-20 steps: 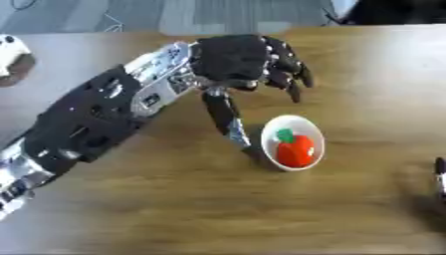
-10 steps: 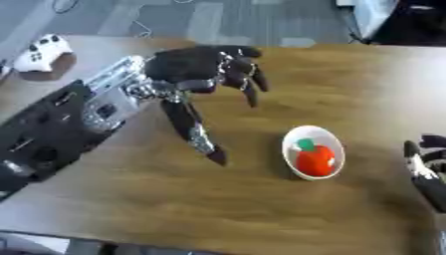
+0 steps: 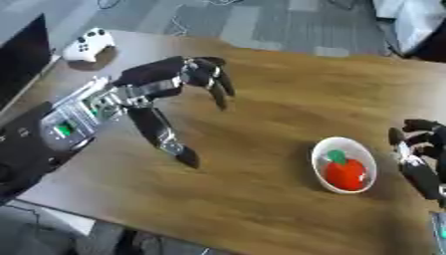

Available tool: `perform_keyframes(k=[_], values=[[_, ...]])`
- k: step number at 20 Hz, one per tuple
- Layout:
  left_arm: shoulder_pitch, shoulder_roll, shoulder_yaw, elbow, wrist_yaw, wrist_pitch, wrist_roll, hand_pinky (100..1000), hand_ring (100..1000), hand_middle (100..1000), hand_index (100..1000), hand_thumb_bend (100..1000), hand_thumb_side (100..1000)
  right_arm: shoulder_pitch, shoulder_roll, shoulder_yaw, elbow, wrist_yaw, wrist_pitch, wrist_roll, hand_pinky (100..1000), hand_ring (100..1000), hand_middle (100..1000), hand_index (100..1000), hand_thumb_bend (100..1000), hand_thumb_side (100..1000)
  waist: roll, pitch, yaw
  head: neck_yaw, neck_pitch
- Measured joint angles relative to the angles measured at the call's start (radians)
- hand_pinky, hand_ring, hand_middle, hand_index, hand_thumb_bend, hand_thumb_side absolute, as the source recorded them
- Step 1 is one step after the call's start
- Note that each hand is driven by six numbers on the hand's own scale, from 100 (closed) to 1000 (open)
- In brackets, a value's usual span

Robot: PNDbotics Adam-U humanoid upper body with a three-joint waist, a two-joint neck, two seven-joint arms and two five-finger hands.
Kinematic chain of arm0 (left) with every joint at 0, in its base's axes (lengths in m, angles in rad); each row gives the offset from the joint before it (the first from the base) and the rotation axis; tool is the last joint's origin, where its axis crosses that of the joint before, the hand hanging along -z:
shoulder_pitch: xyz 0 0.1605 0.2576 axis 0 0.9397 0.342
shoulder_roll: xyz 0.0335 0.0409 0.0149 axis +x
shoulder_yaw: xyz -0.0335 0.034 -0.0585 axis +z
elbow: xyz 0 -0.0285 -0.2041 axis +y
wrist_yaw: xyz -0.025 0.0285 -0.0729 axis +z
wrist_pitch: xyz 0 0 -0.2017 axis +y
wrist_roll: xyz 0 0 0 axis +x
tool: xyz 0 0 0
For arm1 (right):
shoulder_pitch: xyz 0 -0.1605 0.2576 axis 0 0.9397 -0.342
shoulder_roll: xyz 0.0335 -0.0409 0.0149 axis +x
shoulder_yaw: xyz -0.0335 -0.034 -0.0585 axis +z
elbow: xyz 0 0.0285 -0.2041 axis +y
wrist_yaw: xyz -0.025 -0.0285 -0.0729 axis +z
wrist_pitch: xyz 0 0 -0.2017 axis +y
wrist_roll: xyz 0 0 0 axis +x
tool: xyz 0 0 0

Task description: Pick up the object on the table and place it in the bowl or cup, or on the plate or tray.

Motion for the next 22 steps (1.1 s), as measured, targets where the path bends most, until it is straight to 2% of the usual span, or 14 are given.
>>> perform_keyframes(k=[6,11,16,22], values=[[0.208,0.035,0.100,-0.075,0.069,0.072,0.116,1000,808,663,656,816,716,-0.021,0.000,0.025,-0.032,-0.062,0.001,0.034,204,465,584,705,480,529,-0.024,0.017,0.038,-0.018,-0.009],[0.340,0.006,0.185,-0.119,0.101,0.112,0.212,1000,816,654,651,832,731,-0.035,0.000,0.036,-0.044,-0.095,0.002,0.053,203,465,585,705,481,530,-0.045,0.028,0.070,-0.029,-0.021],[0.419,-0.097,0.243,-0.137,0.121,0.129,0.281,1000,819,645,643,834,742,-0.037,0.000,0.043,-0.047,-0.116,0.001,0.066,202,464,584,704,481,526,-0.063,0.035,0.083,-0.035,-0.037],[0.431,-0.315,0.291,-0.105,0.180,0.130,0.364,1000,815,631,638,819,747,-0.036,0.006,0.043,-0.051,-0.137,0.002,0.070,204,463,582,703,474,507,-0.082,0.047,0.099,-0.042,-0.050]])
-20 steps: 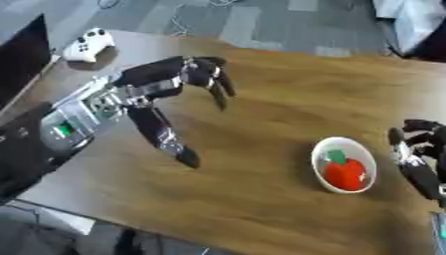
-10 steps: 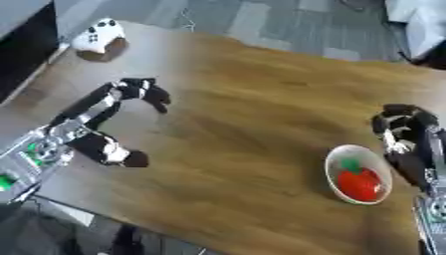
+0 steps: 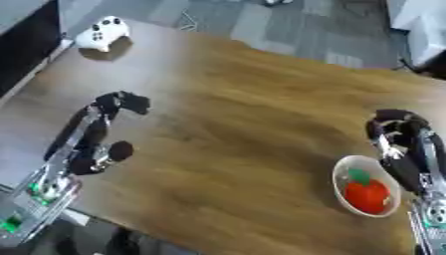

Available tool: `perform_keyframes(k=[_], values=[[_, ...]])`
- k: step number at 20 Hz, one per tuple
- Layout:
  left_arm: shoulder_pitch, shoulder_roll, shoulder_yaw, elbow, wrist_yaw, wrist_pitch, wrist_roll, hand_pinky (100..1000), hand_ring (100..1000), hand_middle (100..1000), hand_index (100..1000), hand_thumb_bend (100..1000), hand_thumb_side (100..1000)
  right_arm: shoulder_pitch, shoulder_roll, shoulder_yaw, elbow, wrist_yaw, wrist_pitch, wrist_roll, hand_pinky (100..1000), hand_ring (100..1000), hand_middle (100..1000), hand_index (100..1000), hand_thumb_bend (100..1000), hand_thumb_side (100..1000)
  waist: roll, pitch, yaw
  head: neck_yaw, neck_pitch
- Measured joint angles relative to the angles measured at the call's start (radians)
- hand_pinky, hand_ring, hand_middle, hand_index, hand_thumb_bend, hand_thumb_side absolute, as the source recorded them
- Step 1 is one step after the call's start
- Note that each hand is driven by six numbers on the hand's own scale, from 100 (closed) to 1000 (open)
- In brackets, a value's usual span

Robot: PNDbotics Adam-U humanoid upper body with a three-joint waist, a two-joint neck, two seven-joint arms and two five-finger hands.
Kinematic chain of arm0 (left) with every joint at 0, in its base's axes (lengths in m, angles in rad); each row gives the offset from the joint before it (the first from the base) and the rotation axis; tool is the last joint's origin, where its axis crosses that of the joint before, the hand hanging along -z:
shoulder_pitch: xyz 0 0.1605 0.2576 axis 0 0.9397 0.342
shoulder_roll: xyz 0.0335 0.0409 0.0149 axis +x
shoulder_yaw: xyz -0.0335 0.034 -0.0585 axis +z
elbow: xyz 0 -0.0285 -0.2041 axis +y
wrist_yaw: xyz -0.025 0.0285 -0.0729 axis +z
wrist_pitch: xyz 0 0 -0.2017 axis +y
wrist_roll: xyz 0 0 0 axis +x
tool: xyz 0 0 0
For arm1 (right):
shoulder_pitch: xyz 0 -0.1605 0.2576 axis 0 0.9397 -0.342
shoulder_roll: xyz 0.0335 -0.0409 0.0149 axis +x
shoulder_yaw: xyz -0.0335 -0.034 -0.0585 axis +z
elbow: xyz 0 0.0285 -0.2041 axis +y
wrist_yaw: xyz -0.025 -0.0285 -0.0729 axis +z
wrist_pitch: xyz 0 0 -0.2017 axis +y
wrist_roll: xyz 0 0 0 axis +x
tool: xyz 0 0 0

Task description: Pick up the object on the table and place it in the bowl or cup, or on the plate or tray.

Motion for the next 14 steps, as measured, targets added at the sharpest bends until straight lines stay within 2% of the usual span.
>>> perform_keyframes(k=[5,9,13,14], values=[[-0.018,-0.110,0.001,0.055,0.035,-0.013,0.018,1000,810,627,637,811,750,0.018,0.021,-0.001,-0.023,-0.020,0.006,0.005,205,462,581,702,471,496,-0.001,0.007,0.008,-0.002,-0.014],[-0.021,-0.134,-0.006,0.074,0.042,-0.023,0.007,1000,807,625,637,813,750,0.023,0.030,0.005,-0.038,-0.029,0.016,0.016,205,462,581,701,469,490,0.001,0.007,0.004,-0.014,-0.031],[-0.021,-0.144,-0.006,0.080,0.042,-0.027,0.003,1000,805,624,637,815,747,0.037,0.037,0.007,-0.048,-0.036,0.022,0.023,206,461,580,701,466,481,0.006,0.007,-0.006,-0.045,-0.058],[-0.022,-0.148,-0.006,0.082,0.042,-0.027,0.003,1000,805,623,636,815,747,0.039,0.040,0.009,-0.049,-0.037,0.023,0.024,206,461,580,701,382,516,0.007,0.007,-0.006,-0.052,-0.065]])
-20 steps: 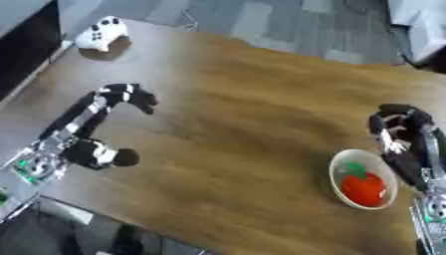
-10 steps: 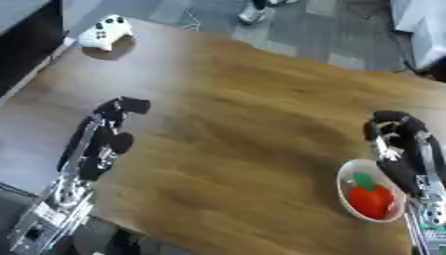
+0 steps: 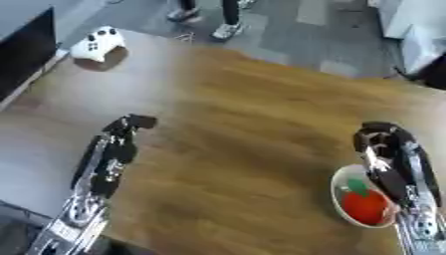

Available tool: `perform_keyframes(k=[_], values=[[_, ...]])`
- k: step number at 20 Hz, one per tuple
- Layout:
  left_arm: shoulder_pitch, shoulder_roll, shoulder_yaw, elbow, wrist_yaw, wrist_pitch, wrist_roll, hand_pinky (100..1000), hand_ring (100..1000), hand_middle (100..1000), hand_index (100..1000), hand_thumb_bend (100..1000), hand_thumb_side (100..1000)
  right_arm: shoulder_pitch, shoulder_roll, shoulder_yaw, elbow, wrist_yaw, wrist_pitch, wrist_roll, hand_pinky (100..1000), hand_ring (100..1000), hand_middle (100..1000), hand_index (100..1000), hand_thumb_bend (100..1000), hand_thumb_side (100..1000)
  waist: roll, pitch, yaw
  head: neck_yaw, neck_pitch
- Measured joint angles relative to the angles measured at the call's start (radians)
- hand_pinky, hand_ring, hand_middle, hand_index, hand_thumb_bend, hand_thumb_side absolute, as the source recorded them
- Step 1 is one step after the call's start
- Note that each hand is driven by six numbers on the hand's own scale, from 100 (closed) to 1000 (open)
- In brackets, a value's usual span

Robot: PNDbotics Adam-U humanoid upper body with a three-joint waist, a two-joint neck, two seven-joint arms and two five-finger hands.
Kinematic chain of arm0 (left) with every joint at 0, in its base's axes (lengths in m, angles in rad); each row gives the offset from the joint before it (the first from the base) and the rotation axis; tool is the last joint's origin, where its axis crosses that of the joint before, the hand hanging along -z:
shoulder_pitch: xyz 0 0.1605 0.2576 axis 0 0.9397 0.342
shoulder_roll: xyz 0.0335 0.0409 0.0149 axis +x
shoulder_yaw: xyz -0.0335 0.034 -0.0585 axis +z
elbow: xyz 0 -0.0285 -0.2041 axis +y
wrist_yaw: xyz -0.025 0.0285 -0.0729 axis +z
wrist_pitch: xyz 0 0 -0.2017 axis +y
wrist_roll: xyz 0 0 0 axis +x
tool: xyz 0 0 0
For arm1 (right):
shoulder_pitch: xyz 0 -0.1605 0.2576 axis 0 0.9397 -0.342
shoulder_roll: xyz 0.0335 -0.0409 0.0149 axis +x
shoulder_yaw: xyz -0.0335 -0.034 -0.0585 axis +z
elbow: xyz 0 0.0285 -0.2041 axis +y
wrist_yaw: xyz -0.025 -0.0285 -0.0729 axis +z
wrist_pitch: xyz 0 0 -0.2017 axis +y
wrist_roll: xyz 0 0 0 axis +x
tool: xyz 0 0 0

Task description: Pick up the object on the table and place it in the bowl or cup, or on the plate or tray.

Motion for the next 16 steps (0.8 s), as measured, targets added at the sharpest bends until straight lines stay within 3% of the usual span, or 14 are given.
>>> perform_keyframes(k=[1,16], values=[[0.000,-0.003,0.000,0.003,0.000,0.000,0.000,1000,804,623,636,813,747,0.005,0.005,0.002,-0.003,0.000,0.002,0.002,207,461,579,700,465,476,0.000,0.000,-0.002,-0.005,-0.005],[-0.004,-0.012,-0.011,0.009,0.001,0.005,-0.016,1000,784,615,630,821,748,0.015,0.032,0.017,-0.017,-0.001,0.007,0.025,206,460,580,700,465,474,0.003,-0.003,0.002,-0.008,-0.010]])
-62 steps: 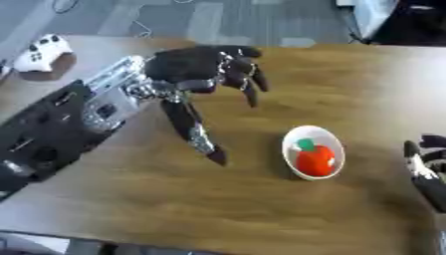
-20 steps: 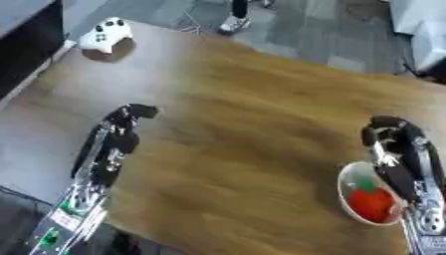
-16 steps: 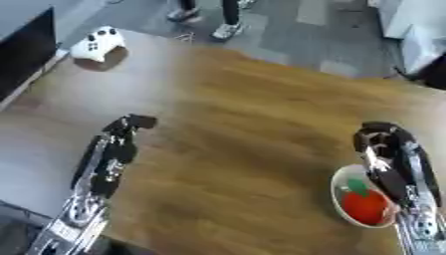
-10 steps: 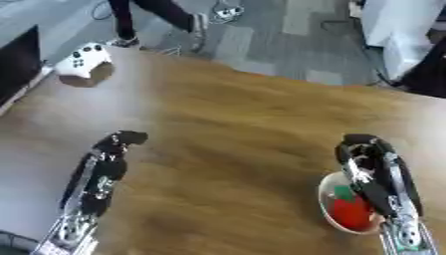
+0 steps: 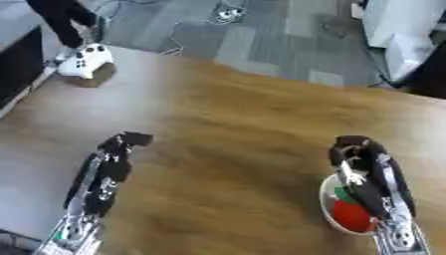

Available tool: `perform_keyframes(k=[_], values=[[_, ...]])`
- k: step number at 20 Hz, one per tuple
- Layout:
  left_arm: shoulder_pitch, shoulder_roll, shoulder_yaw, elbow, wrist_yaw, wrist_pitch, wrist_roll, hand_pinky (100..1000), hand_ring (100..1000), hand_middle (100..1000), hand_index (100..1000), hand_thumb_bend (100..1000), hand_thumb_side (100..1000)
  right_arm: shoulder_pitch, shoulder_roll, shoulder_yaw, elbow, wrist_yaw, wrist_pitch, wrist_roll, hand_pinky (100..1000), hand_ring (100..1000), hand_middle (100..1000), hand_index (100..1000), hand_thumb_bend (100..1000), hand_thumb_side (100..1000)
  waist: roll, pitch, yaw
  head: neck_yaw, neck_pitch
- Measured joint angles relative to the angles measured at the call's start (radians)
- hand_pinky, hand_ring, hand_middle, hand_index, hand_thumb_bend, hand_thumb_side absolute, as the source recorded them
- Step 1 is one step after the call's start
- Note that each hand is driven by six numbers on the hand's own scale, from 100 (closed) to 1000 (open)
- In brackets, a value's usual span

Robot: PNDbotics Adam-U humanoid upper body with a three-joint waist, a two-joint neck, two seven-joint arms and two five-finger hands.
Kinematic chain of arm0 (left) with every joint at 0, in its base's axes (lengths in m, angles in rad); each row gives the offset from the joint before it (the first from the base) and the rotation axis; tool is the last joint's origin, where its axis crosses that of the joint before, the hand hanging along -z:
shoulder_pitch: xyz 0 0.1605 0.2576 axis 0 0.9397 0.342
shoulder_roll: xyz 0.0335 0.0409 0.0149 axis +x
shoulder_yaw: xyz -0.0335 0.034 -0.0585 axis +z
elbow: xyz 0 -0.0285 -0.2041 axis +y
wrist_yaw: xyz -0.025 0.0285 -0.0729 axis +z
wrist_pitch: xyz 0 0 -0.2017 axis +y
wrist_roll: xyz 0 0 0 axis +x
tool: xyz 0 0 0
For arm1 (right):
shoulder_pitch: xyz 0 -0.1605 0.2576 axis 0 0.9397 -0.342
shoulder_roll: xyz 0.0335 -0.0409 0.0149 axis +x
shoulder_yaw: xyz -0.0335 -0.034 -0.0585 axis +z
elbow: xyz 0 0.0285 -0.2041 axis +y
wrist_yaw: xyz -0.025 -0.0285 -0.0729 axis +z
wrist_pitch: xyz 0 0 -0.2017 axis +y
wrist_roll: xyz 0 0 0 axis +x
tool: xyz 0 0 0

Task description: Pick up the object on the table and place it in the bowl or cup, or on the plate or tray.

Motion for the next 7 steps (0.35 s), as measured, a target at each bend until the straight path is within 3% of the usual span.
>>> perform_keyframes(k=[7], values=[[0.000,0.000,0.000,0.000,0.000,0.003,-0.003,1000,782,615,630,824,748,0.000,0.000,0.002,0.000,0.001,0.000,0.000,207,460,580,700,464,474,0.000,0.000,0.000,0.007,0.009]])
